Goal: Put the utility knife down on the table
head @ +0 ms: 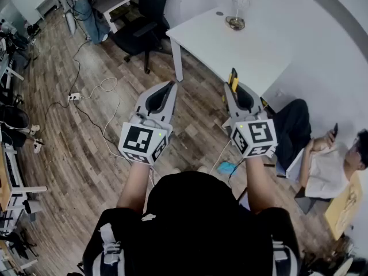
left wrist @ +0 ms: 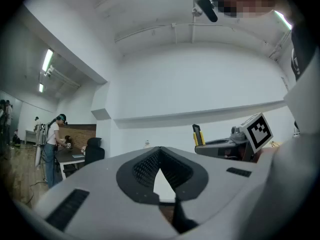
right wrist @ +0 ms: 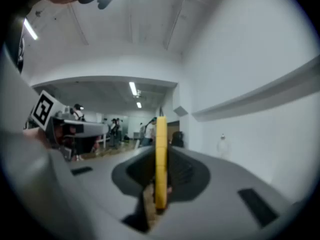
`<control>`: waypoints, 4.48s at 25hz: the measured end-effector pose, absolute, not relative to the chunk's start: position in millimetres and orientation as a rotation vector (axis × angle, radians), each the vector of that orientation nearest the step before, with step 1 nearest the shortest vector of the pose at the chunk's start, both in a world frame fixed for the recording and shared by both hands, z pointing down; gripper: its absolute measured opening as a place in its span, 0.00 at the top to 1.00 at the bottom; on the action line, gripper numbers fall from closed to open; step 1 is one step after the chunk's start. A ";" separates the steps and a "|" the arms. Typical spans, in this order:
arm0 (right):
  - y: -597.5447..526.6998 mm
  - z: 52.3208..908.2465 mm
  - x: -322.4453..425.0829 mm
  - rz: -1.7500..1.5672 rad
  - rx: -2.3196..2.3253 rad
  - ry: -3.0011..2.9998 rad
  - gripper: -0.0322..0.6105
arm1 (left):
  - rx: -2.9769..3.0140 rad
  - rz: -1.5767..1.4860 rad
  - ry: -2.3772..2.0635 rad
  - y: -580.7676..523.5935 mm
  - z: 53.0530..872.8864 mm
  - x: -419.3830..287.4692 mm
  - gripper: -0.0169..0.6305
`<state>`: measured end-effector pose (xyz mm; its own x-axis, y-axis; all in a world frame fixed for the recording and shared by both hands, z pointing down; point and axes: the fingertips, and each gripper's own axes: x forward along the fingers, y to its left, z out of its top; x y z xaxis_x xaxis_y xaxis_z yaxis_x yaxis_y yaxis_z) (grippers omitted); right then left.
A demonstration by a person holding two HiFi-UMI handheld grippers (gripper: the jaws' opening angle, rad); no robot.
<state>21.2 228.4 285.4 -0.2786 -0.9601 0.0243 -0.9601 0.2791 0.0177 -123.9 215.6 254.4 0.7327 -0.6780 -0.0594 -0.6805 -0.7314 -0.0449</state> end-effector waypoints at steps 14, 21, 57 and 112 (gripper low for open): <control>239.3 293.5 41.2 -0.007 1.844 -2.508 0.82 | -2.910 0.029 1.093 231.9 269.0 -93.5 0.94; 244.0 306.8 55.8 0.023 1.794 -2.524 0.82 | -2.931 0.007 1.133 239.4 282.8 -79.2 0.94; 38.6 338.9 80.2 0.041 1.739 -2.483 0.82 | -2.986 -0.037 1.130 29.5 316.0 -48.3 0.94; -206.1 445.7 100.2 0.317 1.475 -2.337 0.82 | -3.184 -0.209 1.128 -220.6 406.0 5.3 0.94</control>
<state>100.2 -206.1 445.7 -0.3918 -0.8223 0.4127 -0.9026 0.4305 0.0009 5.3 -220.6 406.0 0.7734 -0.6032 0.1947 -0.6329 -0.7516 0.1858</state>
